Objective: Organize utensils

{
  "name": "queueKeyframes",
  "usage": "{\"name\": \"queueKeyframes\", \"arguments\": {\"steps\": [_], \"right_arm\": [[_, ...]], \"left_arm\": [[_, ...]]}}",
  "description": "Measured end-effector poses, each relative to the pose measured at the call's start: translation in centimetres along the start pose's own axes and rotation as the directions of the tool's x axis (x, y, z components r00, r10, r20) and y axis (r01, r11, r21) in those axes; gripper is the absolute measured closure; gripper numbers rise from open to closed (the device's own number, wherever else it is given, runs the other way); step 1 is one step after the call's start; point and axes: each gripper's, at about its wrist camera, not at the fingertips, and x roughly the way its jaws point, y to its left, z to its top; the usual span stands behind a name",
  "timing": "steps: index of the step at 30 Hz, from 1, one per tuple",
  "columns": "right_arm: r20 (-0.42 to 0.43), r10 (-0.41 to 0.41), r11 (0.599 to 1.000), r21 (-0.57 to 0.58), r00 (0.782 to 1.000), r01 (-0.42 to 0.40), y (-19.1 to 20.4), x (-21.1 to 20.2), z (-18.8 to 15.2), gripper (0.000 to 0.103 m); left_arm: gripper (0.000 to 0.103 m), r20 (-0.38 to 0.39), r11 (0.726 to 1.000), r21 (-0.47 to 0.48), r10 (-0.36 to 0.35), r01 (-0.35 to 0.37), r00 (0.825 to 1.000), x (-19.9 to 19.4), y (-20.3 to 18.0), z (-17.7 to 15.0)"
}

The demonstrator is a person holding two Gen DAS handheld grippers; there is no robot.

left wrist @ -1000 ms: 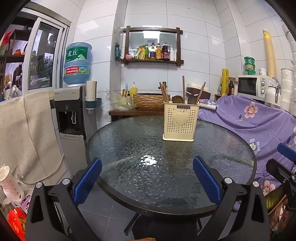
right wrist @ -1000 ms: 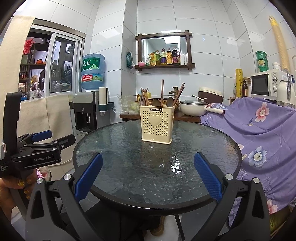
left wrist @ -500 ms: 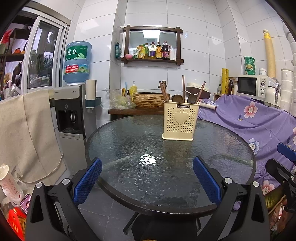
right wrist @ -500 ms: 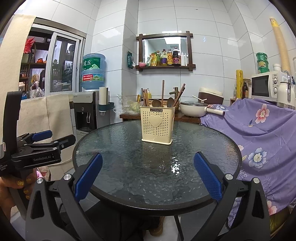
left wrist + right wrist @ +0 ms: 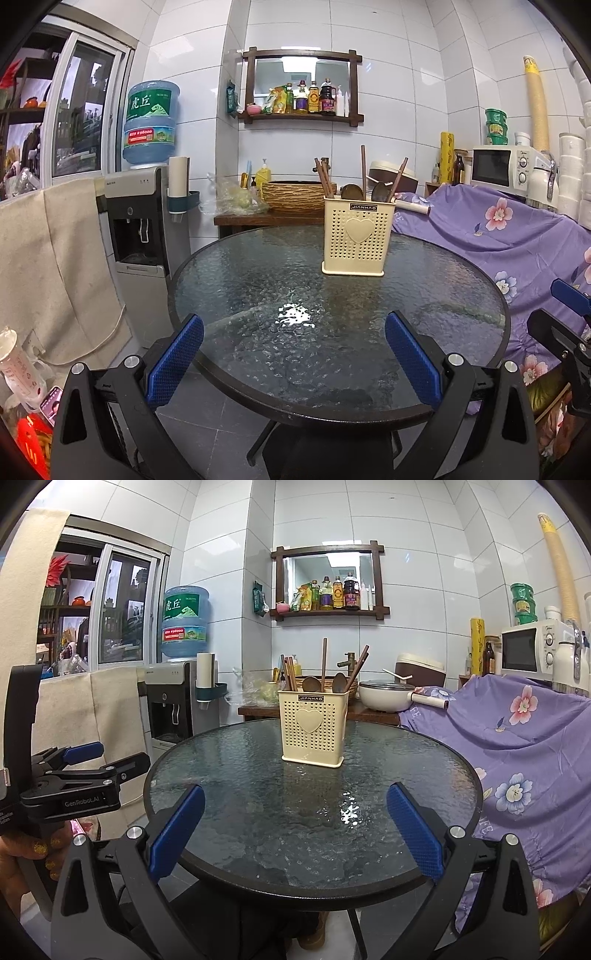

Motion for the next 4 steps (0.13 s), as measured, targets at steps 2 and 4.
{"name": "queueKeyframes", "arguments": {"steps": [2,4], "right_arm": [[-0.001,0.0,1.0,0.001,1.0,0.0,0.02,0.02,0.01,0.006],[-0.001,0.0,1.0,0.001,1.0,0.0,0.02,0.02,0.02,0.006]], "left_arm": [[0.006,-0.003,1.0,0.0,0.0,0.0,1.0,0.07,-0.01,0.09],[0.006,-0.006,1.0,0.001,-0.001,0.001,1.0,0.1,0.0,0.06]]}}
